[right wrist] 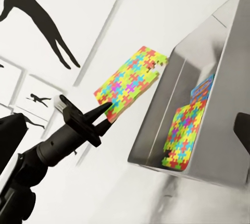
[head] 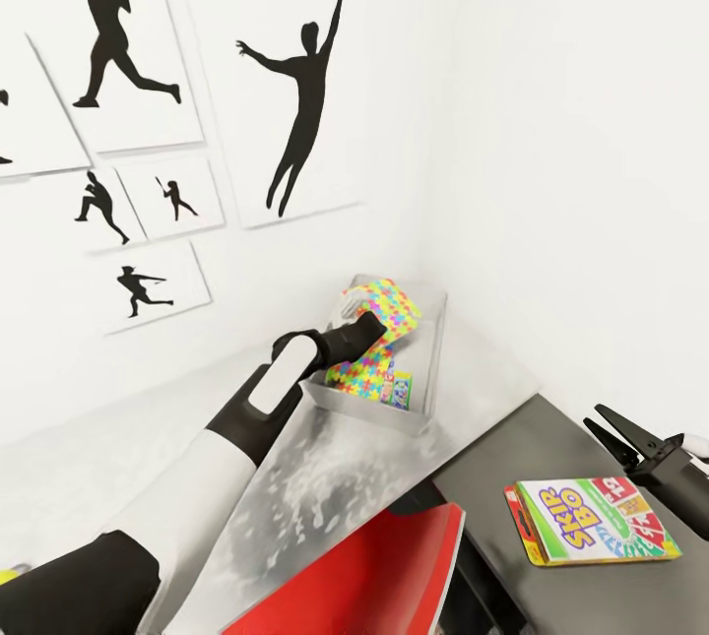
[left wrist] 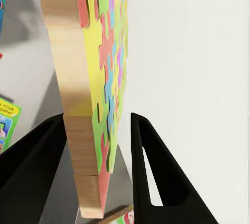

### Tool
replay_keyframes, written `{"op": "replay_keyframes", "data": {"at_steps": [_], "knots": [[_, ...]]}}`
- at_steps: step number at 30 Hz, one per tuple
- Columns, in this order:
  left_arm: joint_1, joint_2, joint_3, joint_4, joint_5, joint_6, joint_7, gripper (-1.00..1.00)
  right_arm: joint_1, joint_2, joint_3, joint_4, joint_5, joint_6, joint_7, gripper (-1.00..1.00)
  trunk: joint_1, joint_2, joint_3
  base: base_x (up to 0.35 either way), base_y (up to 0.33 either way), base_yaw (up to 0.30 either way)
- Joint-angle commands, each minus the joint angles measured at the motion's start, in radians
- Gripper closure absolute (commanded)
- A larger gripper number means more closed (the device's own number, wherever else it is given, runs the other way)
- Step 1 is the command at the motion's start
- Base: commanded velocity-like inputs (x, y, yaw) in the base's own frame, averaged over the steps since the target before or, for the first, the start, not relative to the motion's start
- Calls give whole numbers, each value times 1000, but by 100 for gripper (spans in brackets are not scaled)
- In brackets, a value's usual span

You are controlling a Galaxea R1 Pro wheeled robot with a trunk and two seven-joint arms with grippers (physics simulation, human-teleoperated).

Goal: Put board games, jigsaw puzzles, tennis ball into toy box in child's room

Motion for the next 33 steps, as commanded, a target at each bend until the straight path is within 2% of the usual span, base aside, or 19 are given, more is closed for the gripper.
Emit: {"op": "replay_keyframes", "data": {"at_steps": [1, 7, 14, 33], "knots": [[-2, -1, -1, -1, 11, 1, 9, 100, -1, 0, -1, 0, -1, 5, 2, -100, 0, -2, -3, 0, 0, 0], [-3, -3, -1, 2, 13, 1, 6, 100, -1, 0, -4, 0, -1, 5, 4, -100, 0, -2, -13, 0, 0, 0], [-3, -3, -5, 3, 11, -2, 6, 100, -1, 0, -39, 1, -1, 6, 8, -100, 0, -2, -25, 0, 0, 0], [-3, -3, -10, 4, 6, 2, 13, 100, -1, 0, -42, 1, -2, 7, 9, -100, 0, -2, -56, 0, 0, 0]]}}
